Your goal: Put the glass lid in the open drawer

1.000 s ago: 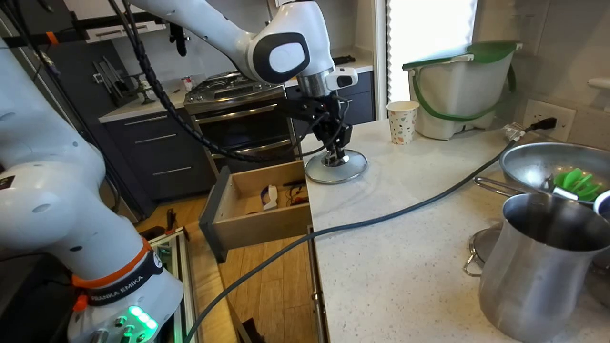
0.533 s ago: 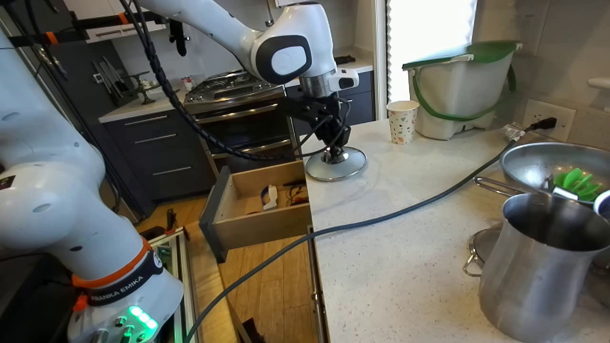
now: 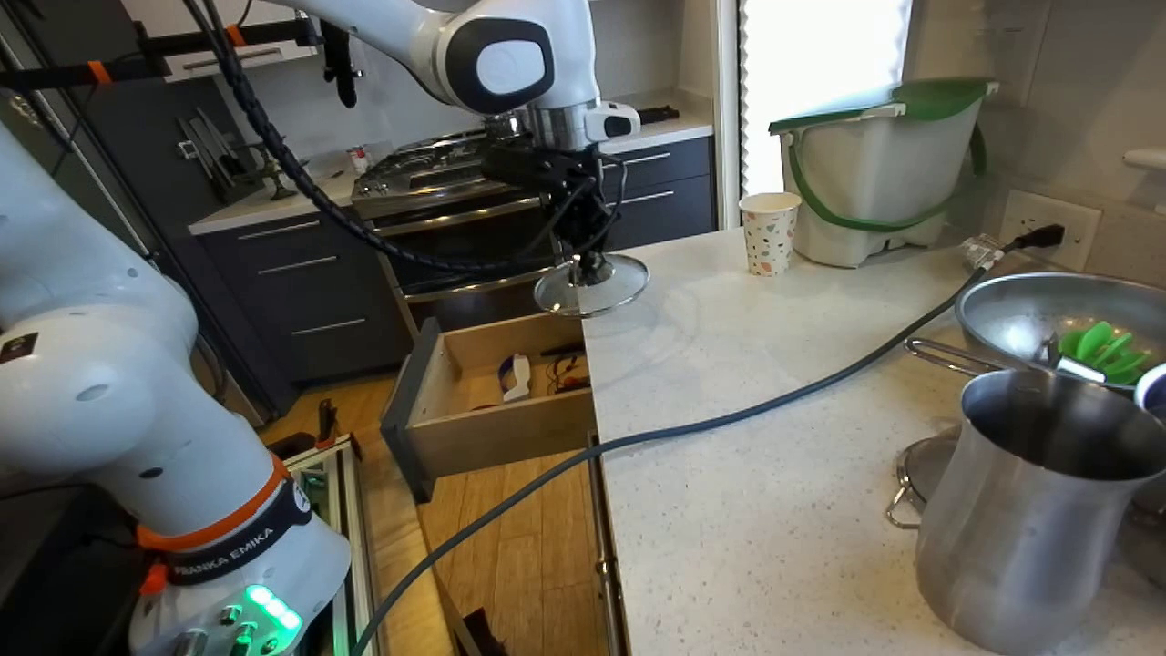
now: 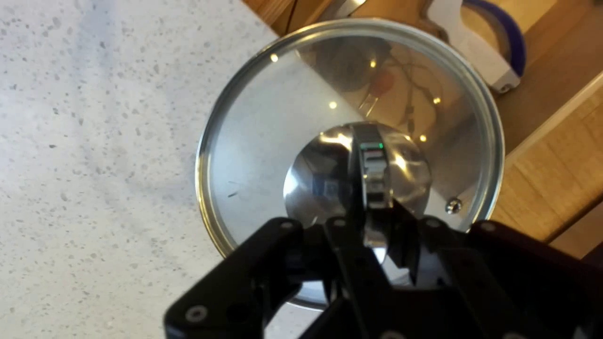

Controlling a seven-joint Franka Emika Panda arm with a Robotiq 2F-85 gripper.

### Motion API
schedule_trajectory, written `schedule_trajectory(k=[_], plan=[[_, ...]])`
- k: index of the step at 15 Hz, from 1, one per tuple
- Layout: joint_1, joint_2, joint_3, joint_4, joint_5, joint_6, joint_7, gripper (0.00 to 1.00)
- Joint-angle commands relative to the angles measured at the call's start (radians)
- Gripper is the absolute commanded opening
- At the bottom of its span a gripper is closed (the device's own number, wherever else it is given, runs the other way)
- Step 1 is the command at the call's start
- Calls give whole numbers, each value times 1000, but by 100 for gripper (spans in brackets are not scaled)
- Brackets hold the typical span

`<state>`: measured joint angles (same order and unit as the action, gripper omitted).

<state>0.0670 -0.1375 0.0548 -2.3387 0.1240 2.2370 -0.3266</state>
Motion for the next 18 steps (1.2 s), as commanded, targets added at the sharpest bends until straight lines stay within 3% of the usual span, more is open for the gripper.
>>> schedule_trajectory(k=[1, 5, 9, 13, 18], plan=[[55, -114, 18, -65, 36, -94, -53, 2], [126, -140, 47, -113, 48, -149, -98, 2], [174, -122, 74, -177, 39, -124, -111, 2], [182, -51, 82, -213, 20, -29, -138, 2], [167, 69, 82, -251, 16, 191, -174, 2]])
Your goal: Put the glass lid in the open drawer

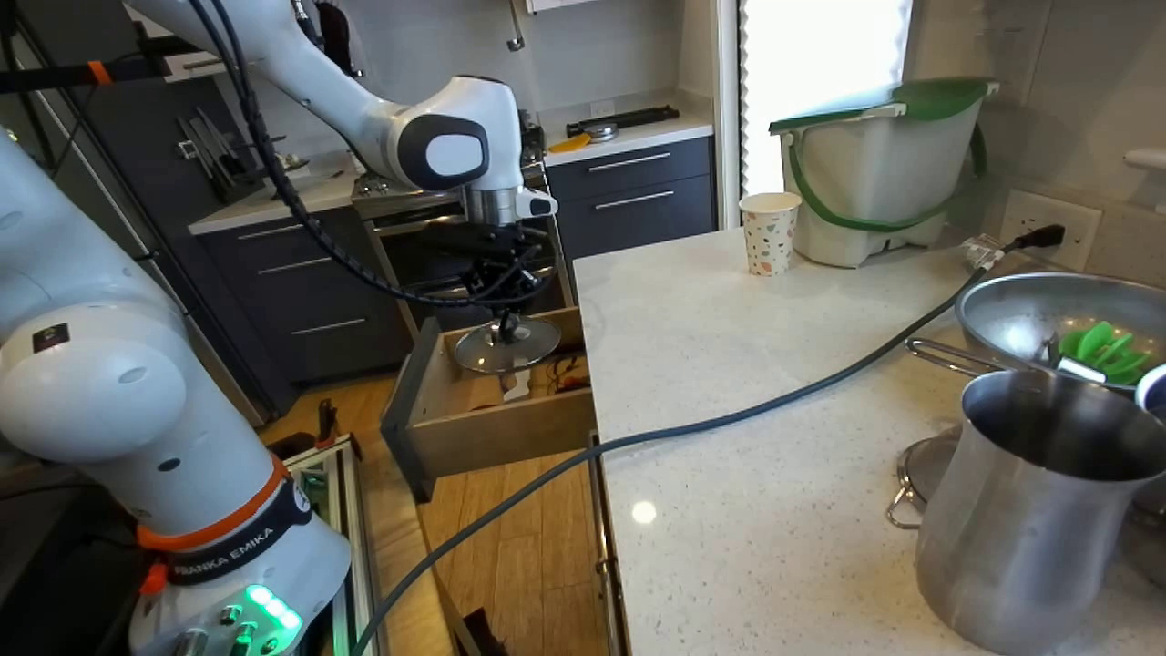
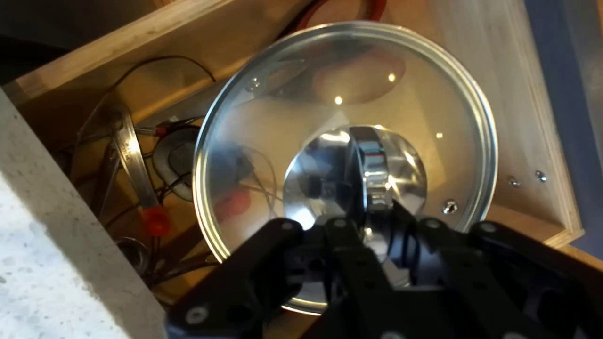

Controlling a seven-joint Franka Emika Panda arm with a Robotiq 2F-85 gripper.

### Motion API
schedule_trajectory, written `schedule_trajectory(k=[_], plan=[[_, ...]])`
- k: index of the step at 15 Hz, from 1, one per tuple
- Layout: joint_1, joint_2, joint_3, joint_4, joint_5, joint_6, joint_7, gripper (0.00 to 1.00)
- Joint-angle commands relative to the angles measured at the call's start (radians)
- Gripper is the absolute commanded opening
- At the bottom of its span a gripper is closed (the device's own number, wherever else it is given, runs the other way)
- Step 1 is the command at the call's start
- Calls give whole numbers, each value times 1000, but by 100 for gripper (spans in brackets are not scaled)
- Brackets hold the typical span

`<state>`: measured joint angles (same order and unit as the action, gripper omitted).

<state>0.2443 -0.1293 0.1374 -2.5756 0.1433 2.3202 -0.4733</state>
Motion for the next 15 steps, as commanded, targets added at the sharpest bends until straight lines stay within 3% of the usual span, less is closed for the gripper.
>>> schedule_trajectory(k=[1, 5, 11, 12, 15], plan=[[-13, 86, 1, -20, 7, 163, -31, 2], [-31, 177, 14, -43, -21, 354, -18, 2], [-73, 266, 33, -42, -50, 470, -8, 2], [-77, 261, 36, -42, -54, 472, -2, 25], [-91, 214, 49, -35, -40, 426, -5, 49]])
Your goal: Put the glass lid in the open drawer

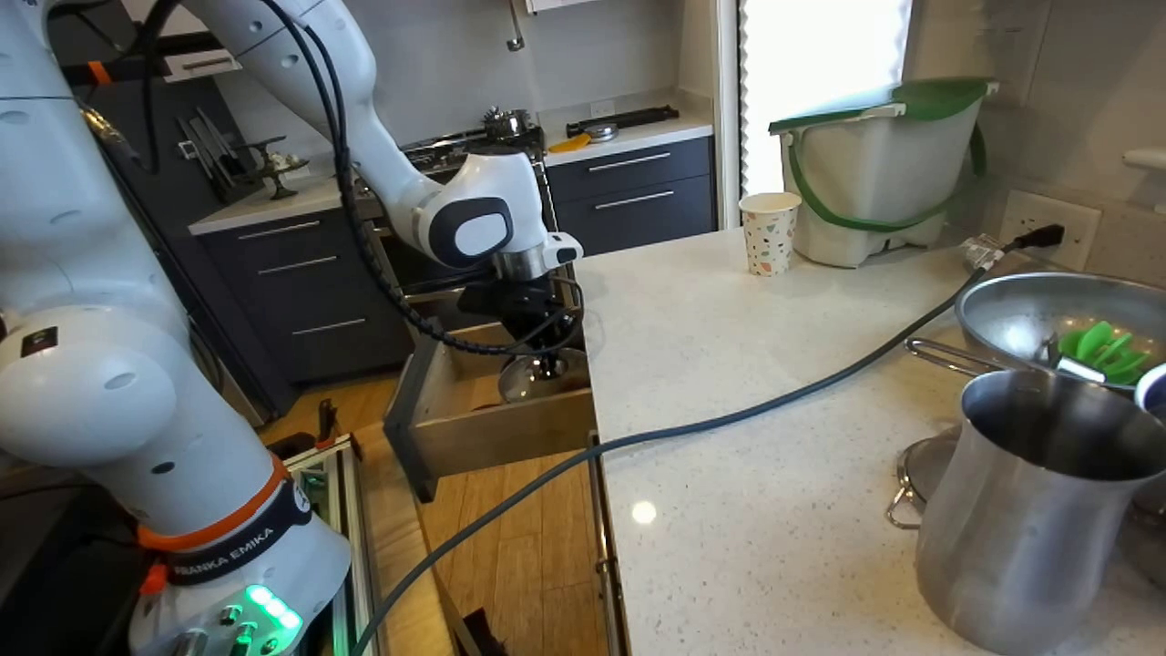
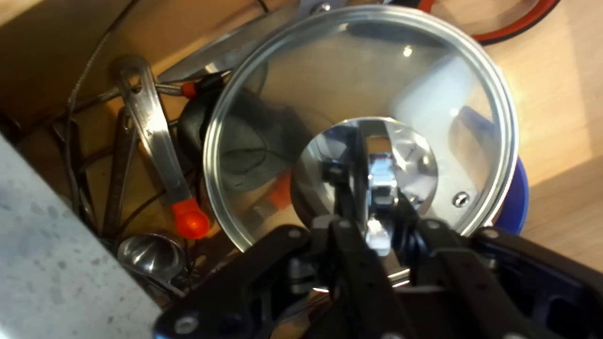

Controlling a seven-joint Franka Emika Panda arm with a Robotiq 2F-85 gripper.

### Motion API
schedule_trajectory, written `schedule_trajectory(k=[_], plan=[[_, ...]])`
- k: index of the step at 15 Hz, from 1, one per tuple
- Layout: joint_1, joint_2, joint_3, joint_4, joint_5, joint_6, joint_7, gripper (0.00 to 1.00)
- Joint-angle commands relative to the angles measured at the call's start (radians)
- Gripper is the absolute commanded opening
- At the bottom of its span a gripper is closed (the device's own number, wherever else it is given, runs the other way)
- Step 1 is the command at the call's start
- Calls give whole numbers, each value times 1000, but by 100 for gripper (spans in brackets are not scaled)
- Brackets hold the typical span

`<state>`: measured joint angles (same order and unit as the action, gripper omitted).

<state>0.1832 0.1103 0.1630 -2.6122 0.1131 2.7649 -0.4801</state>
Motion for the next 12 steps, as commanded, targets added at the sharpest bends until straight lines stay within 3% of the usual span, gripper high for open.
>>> schedule_trajectory(k=[1, 5, 7, 12], plan=[[-32, -43, 26, 4, -5, -37, 2, 56], [-29, -151, 19, 10, 0, -155, 10, 86], [-18, -216, 9, 28, 20, -276, 8, 99], [-17, -354, -21, 92, -29, -502, 114, 100]])
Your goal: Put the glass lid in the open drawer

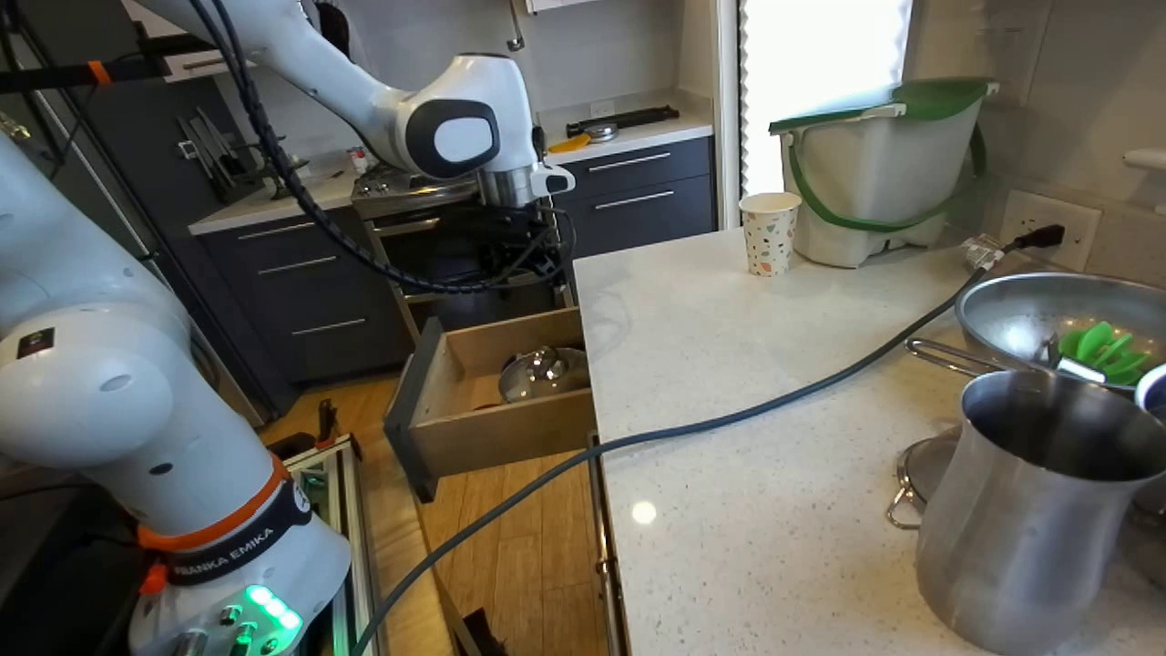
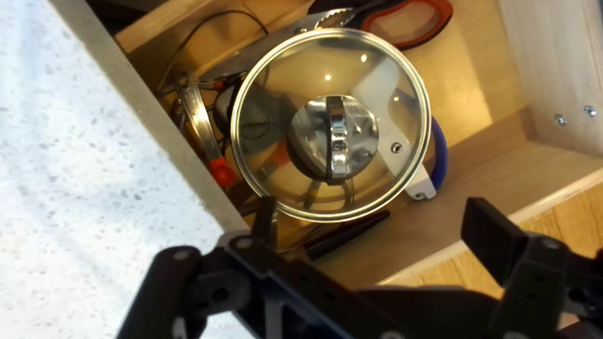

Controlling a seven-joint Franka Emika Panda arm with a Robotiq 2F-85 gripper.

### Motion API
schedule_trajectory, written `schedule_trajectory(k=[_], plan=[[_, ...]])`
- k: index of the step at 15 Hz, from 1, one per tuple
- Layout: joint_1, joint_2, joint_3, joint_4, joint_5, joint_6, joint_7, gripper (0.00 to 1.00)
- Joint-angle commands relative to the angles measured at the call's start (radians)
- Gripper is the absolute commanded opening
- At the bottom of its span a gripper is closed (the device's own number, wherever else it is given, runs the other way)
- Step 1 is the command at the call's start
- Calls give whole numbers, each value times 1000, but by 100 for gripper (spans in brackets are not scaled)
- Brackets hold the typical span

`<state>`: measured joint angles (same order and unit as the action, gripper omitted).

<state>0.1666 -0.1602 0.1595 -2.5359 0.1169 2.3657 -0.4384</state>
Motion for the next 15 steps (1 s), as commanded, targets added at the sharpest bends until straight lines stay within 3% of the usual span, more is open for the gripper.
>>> schedule_trajectory(k=[1, 8, 15], plan=[[0, -100, -23, 25, -36, -123, 80, 100], [2, -187, -34, 82, -80, -264, 149, 100], [12, -190, -41, 88, -85, -252, 150, 100]])
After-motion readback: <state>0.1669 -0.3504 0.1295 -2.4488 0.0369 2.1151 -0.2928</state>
